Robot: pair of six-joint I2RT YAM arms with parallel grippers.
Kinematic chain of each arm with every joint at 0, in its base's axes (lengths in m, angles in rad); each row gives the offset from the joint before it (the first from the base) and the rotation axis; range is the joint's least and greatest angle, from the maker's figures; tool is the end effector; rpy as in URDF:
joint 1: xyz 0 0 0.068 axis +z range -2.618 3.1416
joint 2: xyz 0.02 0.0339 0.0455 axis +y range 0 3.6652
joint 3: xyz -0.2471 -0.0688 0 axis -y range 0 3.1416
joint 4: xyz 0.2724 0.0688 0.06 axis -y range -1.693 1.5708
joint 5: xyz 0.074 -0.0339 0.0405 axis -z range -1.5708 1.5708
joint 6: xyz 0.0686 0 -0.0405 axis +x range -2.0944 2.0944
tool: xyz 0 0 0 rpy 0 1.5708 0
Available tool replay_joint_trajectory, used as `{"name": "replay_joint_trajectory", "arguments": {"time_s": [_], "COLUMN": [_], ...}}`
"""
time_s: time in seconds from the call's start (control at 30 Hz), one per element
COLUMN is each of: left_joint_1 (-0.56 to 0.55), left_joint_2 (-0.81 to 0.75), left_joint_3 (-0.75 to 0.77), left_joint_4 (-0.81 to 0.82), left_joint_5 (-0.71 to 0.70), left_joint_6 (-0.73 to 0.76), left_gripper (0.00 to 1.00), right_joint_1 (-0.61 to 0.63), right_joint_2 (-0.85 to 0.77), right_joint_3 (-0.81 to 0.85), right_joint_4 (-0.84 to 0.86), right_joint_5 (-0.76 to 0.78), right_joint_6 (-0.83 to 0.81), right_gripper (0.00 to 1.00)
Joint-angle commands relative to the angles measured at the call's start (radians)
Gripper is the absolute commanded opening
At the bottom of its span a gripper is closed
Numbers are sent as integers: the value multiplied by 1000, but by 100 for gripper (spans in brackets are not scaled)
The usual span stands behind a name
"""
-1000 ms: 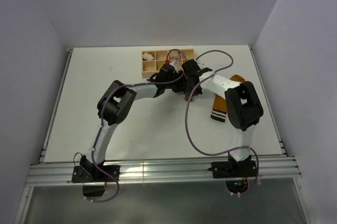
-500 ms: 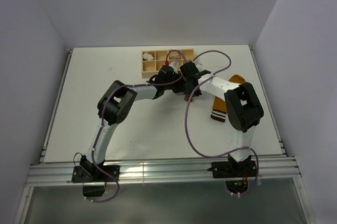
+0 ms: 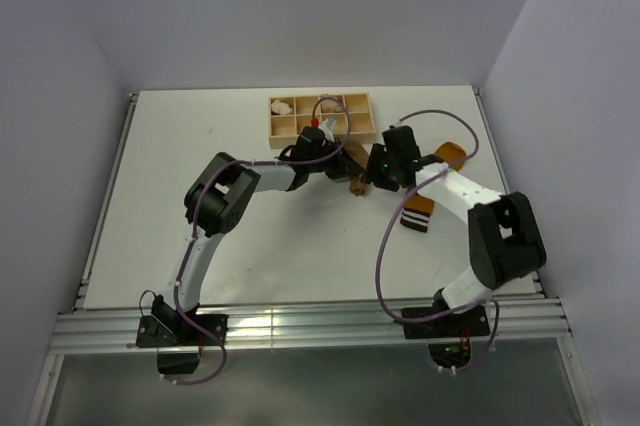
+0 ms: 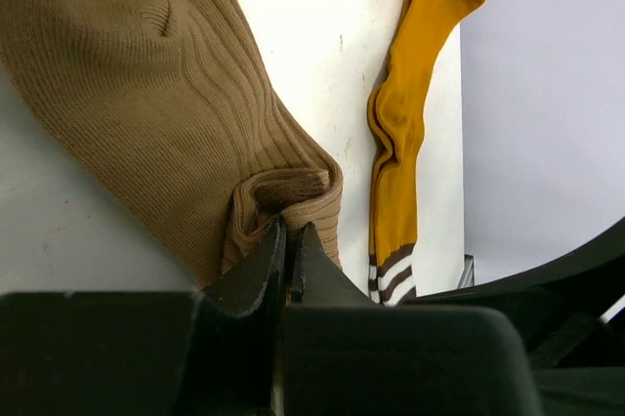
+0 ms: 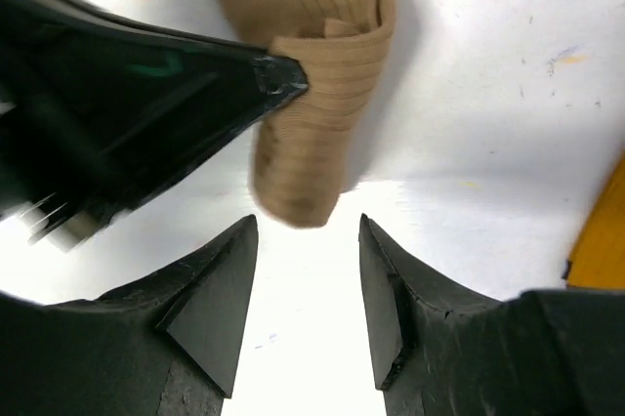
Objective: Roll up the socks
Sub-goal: Roll the sock at the center of the board.
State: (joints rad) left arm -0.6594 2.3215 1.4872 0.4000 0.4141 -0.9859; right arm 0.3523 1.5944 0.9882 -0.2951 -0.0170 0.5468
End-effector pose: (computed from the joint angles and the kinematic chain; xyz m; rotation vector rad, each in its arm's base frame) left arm 0.4099 -0.3527 0.0751 -0.0685 2.2871 -1.3854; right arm 0.3491 0.1296 0.1428 0.2369 2.5054 0.3997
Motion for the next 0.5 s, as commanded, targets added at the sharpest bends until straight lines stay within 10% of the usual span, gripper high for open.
{"name": "replay_joint_trajectory", "arguments": {"time_s": [0.0, 0.47], "left_joint_1": [6, 20], "left_joint_2": [45, 70], "left_joint_3": [-33, 1], "left_joint_4": [-38, -20], "left_joint_5": [28, 83], "left_joint_6": [-2, 13], "left_gripper": [0, 0], "right_joint_1": [-74, -200], "right_joint_2": [-118, -28], "right_joint_3": [-133, -483], "right_joint_4": [227, 894], "right_joint_5": [-208, -405], "right_joint_6": [60, 311], "right_gripper": [54, 54]}}
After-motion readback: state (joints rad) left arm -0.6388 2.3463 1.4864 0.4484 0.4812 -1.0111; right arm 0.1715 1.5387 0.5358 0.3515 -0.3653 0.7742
